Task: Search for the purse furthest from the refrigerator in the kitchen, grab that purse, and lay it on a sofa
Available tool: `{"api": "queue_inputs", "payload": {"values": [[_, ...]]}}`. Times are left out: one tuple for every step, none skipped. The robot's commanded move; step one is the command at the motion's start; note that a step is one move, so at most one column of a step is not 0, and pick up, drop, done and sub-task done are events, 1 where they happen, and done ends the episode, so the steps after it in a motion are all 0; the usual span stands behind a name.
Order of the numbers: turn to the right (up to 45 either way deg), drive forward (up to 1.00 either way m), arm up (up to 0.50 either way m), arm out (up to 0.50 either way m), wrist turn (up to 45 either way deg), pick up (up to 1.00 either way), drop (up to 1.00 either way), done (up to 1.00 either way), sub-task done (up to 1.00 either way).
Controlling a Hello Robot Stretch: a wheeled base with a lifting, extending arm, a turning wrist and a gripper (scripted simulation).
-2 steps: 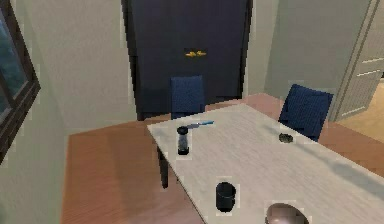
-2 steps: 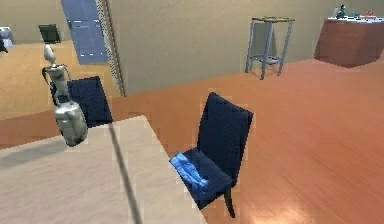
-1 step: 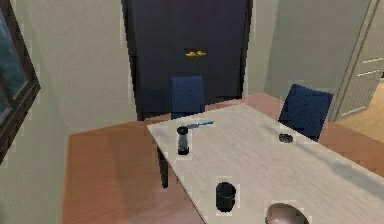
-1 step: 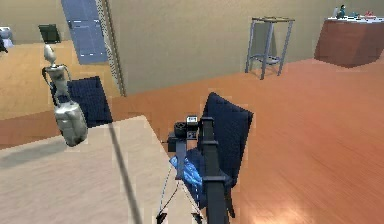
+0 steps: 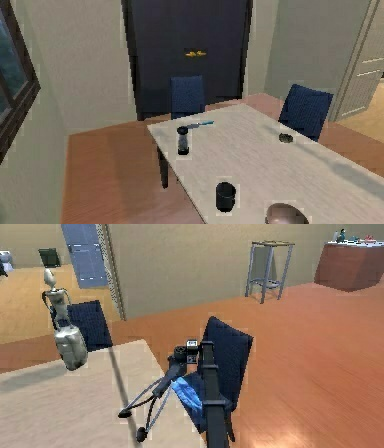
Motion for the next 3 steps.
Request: {"api": "queue_inputs", "payload": {"values": [[0.0, 0.0, 0.0, 0.0, 45.0, 0.0, 0.0, 0.0, 0.0], [0.0, 0.0, 0.0, 0.0, 45.0, 0.0, 0.0, 0.0, 0.0], [0.0, 0.0, 0.0, 0.0, 45.0, 0.0, 0.0, 0.0, 0.0]]}}
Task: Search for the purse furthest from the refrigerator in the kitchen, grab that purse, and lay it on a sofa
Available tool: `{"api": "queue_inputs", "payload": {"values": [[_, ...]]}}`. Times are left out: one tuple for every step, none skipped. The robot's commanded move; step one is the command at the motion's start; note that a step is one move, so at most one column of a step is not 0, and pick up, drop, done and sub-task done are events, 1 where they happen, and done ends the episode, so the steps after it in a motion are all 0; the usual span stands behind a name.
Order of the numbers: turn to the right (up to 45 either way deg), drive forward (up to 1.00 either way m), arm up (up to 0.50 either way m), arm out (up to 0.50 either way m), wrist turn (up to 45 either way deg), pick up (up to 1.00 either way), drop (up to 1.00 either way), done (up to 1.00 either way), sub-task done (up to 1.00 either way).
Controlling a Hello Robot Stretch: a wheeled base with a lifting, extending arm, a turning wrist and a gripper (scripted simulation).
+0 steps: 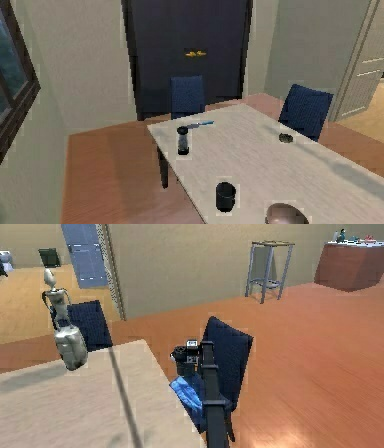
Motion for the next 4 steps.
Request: {"api": "queue_inputs", "payload": {"values": [[0.0, 0.0, 0.0, 0.0, 24.0, 0.0, 0.0, 0.0, 0.0], [0.0, 0.0, -0.3, 0.0, 0.0, 0.0, 0.0, 0.0, 0.0], [0.0, 0.0, 0.1, 0.0, 0.0, 0.0, 0.0, 0.0, 0.0], [0.0, 0.0, 0.0, 0.0, 0.0, 1.0, 0.0, 0.0, 0.0]]}}
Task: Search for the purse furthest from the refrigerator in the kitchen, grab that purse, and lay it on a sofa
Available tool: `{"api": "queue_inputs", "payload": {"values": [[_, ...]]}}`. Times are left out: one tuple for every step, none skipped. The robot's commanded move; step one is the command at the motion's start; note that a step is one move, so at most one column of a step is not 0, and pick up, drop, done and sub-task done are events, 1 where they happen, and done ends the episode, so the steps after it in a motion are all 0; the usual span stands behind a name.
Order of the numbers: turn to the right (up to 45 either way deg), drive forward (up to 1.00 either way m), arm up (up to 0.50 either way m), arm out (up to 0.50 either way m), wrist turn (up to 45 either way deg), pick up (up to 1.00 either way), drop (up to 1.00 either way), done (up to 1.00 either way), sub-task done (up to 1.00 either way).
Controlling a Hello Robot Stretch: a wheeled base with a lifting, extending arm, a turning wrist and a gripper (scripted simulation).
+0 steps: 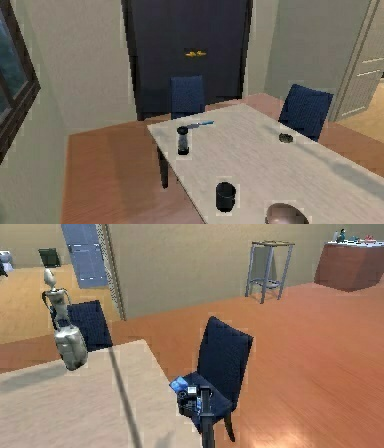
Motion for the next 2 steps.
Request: {"api": "queue_inputs", "payload": {"values": [[0.0, 0.0, 0.1, 0.0, 0.0, 0.0, 0.0, 0.0, 0.0], [0.0, 0.0, 0.32, 0.0, 0.0, 0.0, 0.0, 0.0, 0.0]]}}
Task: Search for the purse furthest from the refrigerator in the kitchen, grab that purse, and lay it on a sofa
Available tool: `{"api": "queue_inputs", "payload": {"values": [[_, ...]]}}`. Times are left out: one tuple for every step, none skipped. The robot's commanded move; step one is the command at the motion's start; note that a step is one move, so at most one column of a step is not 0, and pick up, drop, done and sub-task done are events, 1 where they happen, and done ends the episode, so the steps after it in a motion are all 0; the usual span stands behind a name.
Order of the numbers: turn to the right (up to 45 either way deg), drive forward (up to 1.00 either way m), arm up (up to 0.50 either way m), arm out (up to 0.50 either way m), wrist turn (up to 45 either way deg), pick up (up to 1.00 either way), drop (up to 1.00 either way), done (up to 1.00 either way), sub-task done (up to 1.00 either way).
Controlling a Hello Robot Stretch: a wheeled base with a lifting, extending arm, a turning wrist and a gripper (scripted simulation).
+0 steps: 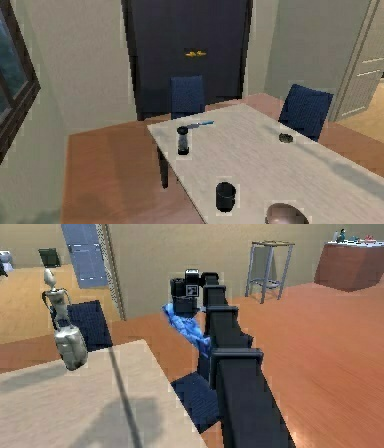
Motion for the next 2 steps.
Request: {"api": "queue_inputs", "payload": {"values": [[0.0, 0.0, 0.0, 0.0, -45.0, 0.0, 0.0, 0.0, 0.0], [0.0, 0.0, 0.0, 0.0, -45.0, 0.0, 0.0, 0.0, 0.0]]}}
